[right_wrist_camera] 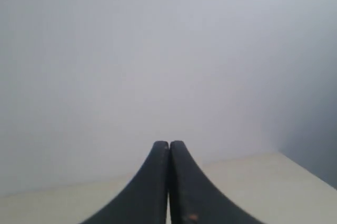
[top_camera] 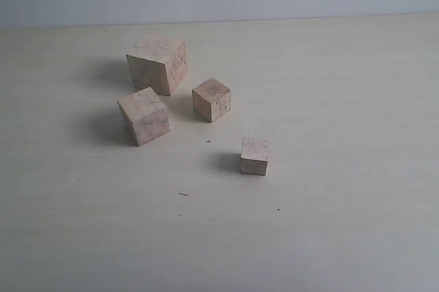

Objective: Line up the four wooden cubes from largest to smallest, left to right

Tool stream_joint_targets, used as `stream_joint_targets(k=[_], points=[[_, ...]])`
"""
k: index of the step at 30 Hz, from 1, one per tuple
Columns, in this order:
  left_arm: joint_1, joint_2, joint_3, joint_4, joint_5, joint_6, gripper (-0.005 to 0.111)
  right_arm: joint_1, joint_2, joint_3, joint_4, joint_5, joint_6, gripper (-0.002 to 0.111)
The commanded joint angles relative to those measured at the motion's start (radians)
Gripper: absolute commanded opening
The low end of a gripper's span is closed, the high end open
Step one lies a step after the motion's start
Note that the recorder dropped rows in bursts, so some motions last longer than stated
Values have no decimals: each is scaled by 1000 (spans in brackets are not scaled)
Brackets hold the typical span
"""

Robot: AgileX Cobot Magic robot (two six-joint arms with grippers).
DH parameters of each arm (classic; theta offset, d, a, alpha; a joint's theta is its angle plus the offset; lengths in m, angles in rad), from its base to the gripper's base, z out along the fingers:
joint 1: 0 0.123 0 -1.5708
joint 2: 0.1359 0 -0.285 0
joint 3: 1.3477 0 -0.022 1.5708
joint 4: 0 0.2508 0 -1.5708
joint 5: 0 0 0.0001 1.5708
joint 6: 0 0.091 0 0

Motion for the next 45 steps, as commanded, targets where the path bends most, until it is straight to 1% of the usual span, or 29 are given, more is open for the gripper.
stream_joint_targets(k=[1,3,8,12,15,18,23,28,30,33,36,37,40,42,45], points=[[-6,-6,3,3,-13,2,0,2,-5,5,75,-212,134,0],[-6,-6,3,3,-13,2,0,2,-5,-26,70,-176,153,0],[-6,-6,3,3,-13,2,0,2,6,-224,70,92,153,0],[-6,-6,3,3,-13,2,0,2,142,-424,70,238,153,0],[-6,-6,3,3,-13,2,0,2,287,-591,80,368,137,0],[-6,-6,3,3,-13,2,0,14,462,-757,80,489,43,0],[-6,-6,3,3,-13,2,0,134,812,-1000,85,615,-68,0],[-6,-6,3,3,-13,2,0,221,1185,-1220,85,763,-80,0],[-6,-6,3,3,-13,2,0,240,1316,-1301,87,794,-106,0],[-6,-6,3,3,-13,2,0,246,1493,-1415,118,818,-218,0],[-6,-6,3,3,-13,2,0,246,1634,-1495,133,818,-409,0],[-6,-6,3,3,-13,2,0,246,1684,-1518,133,816,-511,0],[-6,-6,3,3,-13,2,0,246,1776,-1548,152,816,-681,0],[-6,-6,3,3,-13,2,0,246,1822,-1549,213,782,-695,0],[-6,-6,3,3,-13,2,0,246,1898,-1549,387,660,-695,0]])
